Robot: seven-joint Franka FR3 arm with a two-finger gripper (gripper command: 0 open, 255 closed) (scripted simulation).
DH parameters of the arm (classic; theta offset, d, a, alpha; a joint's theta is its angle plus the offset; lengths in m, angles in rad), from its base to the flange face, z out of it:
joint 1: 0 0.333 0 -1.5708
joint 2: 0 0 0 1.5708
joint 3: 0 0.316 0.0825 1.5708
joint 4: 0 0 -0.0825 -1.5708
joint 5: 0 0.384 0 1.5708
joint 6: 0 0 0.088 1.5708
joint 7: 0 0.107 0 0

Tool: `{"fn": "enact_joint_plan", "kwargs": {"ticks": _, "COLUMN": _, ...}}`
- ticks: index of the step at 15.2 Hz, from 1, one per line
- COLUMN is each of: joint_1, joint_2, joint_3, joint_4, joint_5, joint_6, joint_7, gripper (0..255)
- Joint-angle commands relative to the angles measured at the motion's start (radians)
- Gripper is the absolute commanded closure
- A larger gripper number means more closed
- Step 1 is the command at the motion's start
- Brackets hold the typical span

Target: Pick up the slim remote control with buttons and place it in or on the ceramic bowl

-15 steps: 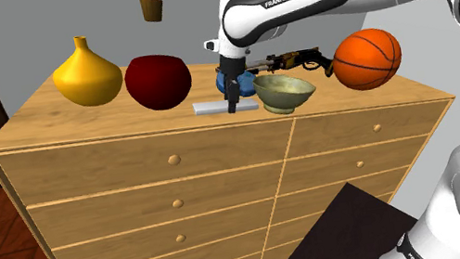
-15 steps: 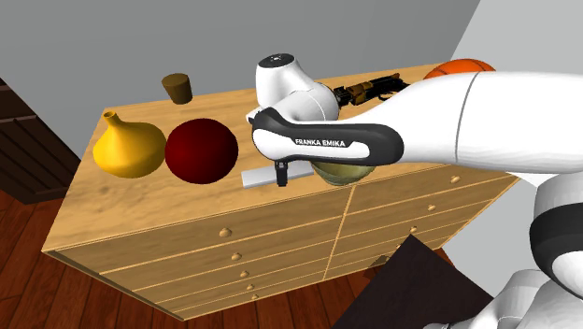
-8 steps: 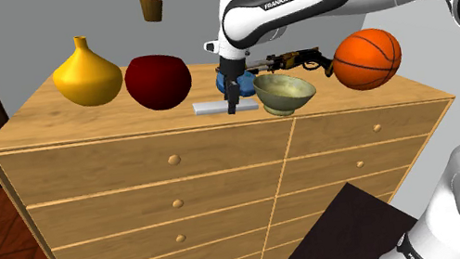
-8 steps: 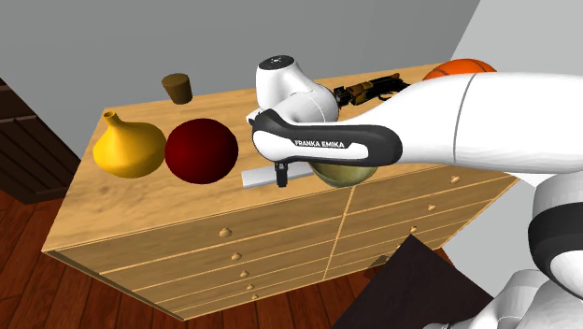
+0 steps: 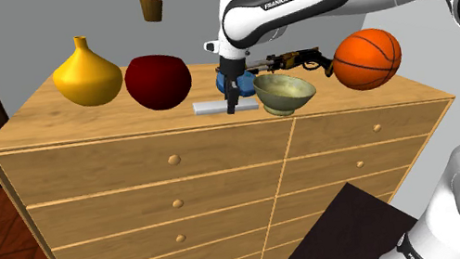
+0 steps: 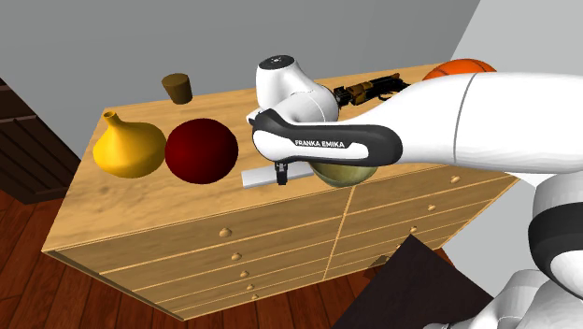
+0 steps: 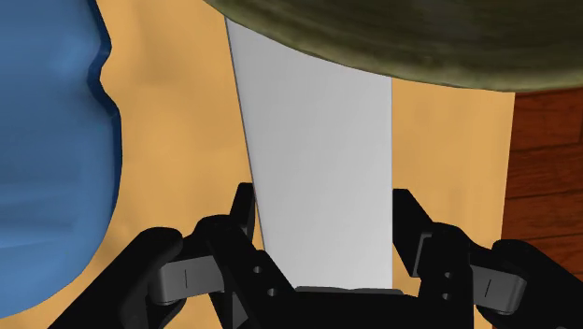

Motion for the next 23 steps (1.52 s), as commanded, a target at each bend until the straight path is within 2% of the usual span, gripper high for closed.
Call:
{"fn": "enact_joint_plan", "kwargs": {"ticks": 1, "joint_1": 0.0, "joint_2": 0.0, "joint_3": 0.0, "joint_4": -0.001, "joint_5": 0.0, "joint_6": 0.0, "joint_7": 0.0, "gripper": 255}}
{"fn": "enact_joint_plan", "kwargs": {"ticks": 23, "joint_1": 0.0, "joint_2": -0.022, "joint_3": 0.0, "joint_4": 0.253, "joint_5": -0.001, "joint_6": -0.276, "joint_7": -0.001, "gripper": 255}}
